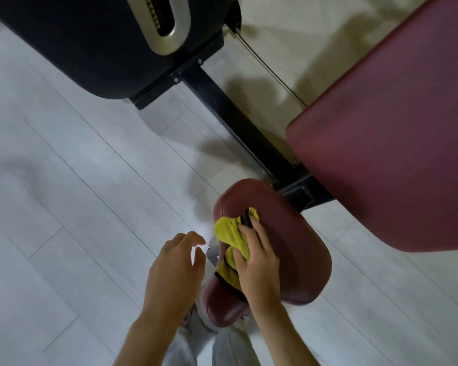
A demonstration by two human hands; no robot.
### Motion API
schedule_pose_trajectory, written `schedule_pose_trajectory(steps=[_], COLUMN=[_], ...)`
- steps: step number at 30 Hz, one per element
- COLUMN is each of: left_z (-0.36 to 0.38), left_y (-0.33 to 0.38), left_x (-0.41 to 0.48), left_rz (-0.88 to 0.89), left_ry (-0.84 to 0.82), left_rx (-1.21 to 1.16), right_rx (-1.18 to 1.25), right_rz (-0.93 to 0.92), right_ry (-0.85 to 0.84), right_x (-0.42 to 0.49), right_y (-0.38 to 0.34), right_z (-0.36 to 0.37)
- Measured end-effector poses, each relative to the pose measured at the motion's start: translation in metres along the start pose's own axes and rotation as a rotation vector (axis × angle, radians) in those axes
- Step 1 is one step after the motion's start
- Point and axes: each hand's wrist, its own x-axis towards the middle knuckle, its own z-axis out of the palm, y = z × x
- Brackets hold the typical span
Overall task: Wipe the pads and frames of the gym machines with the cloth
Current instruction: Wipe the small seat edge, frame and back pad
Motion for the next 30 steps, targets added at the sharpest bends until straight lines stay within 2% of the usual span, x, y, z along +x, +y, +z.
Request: schedule_pose_trajectory(steps=[5, 9, 15, 17, 20, 22, 25, 28, 30], left_z=[0.009, 0.02, 0.018, 0.019, 0.025, 0.03, 0.033, 0.037, 0.037], left_y=[0.009, 0.013, 0.016, 0.019, 0.023, 0.025, 0.029, 0.028, 0.028], left_x=[0.004, 0.006, 0.002, 0.001, -0.004, -0.008, -0.012, -0.012, -0.012], left_rz=[0.024, 0.053, 0.078, 0.071, 0.079, 0.071, 0.049, 0.033, 0.032], left_ry=[-0.01, -0.013, -0.023, -0.016, -0.038, -0.052, -0.039, -0.049, -0.072], left_rx=[0.021, 0.045, 0.082, 0.082, 0.136, 0.145, 0.117, 0.125, 0.112], right_rx=[-0.156, -0.068, -0.074, -0.098, -0.052, -0.001, 0.033, -0.033, -0.104], right_rz=[-0.1, 0.061, 0.162, 0.32, 0.667, 0.737, 0.594, 0.272, 0.124], right_ry=[-0.034, 0.089, 0.22, 0.26, 0.32, 0.321, 0.283, 0.195, 0.115], right_x=[0.067, 0.118, 0.068, 0.035, 0.0, 0.001, 0.045, 0.098, 0.112], right_y=[0.033, 0.04, 0.062, 0.088, 0.118, 0.118, 0.083, 0.036, 0.015], right_z=[-0.007, -0.009, -0.03, -0.052, -0.081, -0.085, -0.07, -0.026, -0.004])
